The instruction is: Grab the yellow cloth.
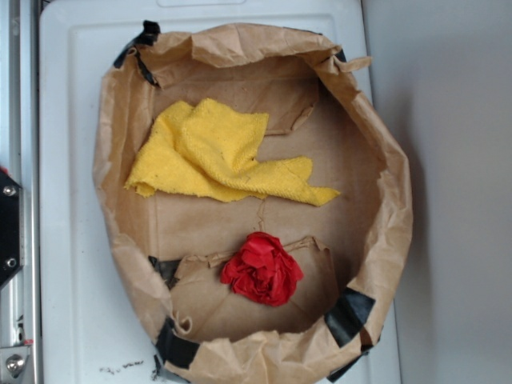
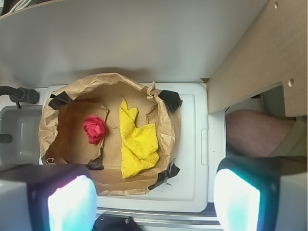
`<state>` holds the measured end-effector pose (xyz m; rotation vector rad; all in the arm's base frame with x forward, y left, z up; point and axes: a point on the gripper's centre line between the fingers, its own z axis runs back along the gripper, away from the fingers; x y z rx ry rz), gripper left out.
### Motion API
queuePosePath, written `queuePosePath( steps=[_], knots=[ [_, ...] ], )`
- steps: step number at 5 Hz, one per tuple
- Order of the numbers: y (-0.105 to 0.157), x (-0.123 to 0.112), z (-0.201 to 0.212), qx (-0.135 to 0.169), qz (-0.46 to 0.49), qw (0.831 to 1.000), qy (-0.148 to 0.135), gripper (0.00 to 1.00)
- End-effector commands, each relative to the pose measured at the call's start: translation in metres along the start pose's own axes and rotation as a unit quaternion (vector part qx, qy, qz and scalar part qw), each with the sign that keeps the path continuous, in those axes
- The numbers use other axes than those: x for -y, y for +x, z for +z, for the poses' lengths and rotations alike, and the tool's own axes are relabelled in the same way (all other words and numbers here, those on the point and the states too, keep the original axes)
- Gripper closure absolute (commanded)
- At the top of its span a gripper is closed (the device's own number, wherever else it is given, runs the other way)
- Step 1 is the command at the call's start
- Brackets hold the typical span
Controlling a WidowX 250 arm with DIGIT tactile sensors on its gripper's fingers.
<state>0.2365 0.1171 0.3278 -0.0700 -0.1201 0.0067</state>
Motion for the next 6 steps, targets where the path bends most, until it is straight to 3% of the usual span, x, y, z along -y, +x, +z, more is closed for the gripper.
queuePosePath(
  steps=[1, 3, 5, 6],
  knots=[
    [-0.006, 0.001, 0.018, 0.03, -0.007, 0.999, 0.016, 0.0],
    [-0.012, 0.031, -0.036, 0.003, -0.023, 0.998, 0.058, 0.0],
    [-0.011, 0.032, -0.083, -0.006, -0.015, 0.995, 0.094, 0.0],
    [-0.008, 0.026, -0.108, -0.01, -0.025, 0.996, 0.08, 0.0]
  ],
)
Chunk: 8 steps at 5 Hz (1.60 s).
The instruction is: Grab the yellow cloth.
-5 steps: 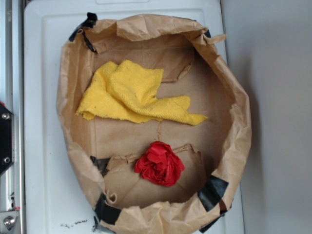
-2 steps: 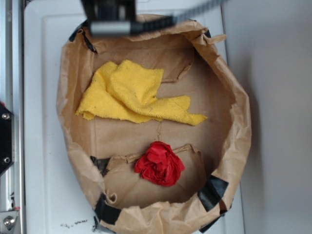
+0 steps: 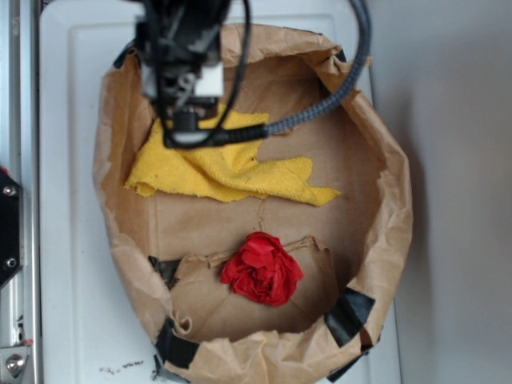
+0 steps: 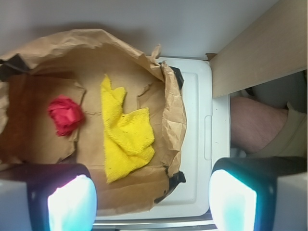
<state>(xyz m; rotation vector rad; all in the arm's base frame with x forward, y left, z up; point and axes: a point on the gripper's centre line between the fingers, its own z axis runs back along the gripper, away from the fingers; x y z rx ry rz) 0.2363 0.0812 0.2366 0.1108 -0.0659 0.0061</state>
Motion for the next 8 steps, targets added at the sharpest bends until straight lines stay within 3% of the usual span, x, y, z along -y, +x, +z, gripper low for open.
queuePosePath(
  steps=[1, 2, 3, 4, 5, 7, 8],
  knots=[
    [0.003, 0.01, -0.037, 0.035, -0.048, 0.998, 0.002, 0.0],
    [0.008, 0.013, -0.067, 0.027, -0.079, 0.997, -0.008, 0.0],
    [0.002, 0.03, -0.087, 0.042, -0.084, 0.996, -0.005, 0.0],
    [0.001, 0.029, -0.11, 0.028, -0.102, 0.993, -0.048, 0.0],
    [-0.002, 0.035, -0.131, 0.019, -0.115, 0.992, -0.056, 0.0],
    [-0.026, 0.037, -0.175, -0.008, -0.121, 0.991, -0.049, 0.0],
    [-0.036, 0.032, -0.198, -0.033, -0.094, 0.995, -0.005, 0.0]
  ],
)
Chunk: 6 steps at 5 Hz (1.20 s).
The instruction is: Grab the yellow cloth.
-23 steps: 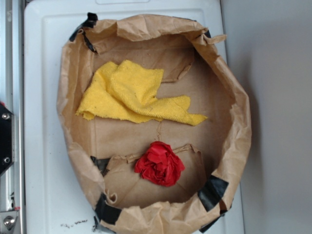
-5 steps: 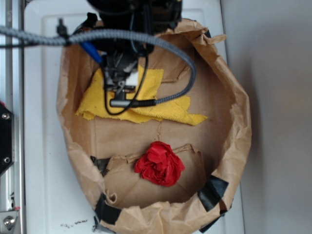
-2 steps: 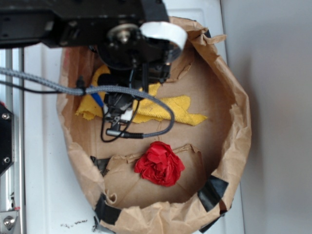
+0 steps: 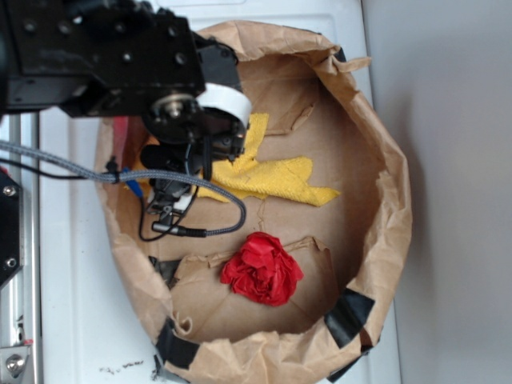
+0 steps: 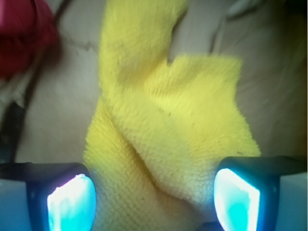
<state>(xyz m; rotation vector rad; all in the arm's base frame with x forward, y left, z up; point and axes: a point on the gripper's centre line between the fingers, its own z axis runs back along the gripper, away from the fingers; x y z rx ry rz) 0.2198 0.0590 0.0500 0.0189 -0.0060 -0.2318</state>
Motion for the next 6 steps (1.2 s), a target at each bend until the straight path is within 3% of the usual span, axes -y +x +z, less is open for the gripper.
queuePosePath(
  steps=[1, 2, 4, 5, 6],
  knots=[
    [-0.013, -0.011, -0.019, -0.015, 0.048, 0.997, 0.064, 1.0],
    [0.0, -0.014, -0.005, 0.001, 0.062, 0.995, 0.078, 1.0],
    [0.032, -0.012, 0.083, 0.036, 0.103, 0.992, 0.066, 1.0],
    [0.026, -0.001, 0.129, 0.038, 0.105, 0.992, 0.064, 1.0],
    [0.018, 0.006, 0.148, 0.05, 0.097, 0.992, 0.068, 1.0]
  ],
)
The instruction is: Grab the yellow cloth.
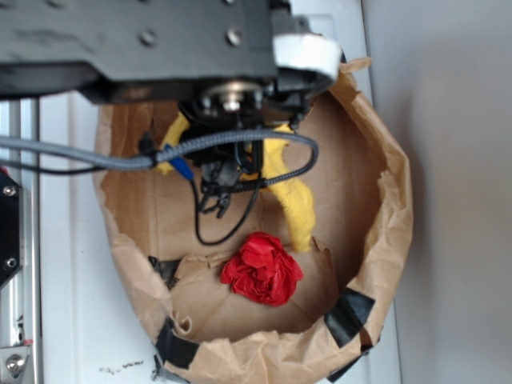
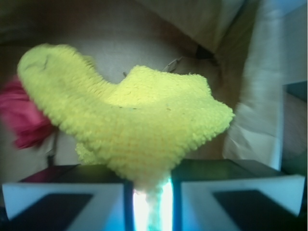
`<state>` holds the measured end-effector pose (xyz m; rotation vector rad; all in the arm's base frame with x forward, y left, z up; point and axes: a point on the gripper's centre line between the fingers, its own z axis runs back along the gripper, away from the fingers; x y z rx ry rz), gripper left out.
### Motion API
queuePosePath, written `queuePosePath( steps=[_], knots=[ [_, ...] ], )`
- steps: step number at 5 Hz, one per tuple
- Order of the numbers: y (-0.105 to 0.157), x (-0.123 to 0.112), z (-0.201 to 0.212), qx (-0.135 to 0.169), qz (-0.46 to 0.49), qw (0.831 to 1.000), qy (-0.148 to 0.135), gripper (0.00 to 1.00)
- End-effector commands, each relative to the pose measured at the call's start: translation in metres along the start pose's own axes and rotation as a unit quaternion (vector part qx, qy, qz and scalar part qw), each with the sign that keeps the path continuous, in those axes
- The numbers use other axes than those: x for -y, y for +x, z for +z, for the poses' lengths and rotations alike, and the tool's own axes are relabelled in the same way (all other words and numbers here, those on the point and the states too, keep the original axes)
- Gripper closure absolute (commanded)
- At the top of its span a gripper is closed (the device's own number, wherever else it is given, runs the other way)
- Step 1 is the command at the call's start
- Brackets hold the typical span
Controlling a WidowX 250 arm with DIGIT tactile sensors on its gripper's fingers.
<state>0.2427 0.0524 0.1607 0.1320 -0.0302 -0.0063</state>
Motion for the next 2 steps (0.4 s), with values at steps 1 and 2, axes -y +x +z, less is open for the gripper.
queuePosePath(
  steps=[1, 2],
  knots=[
    [-0.012, 0.005, 0.061, 0.053, -0.011, 0.999, 0.009, 1.0],
    [0.0, 0.003, 0.055, 0.026, -0.027, 0.997, 0.06, 0.28]
  ],
)
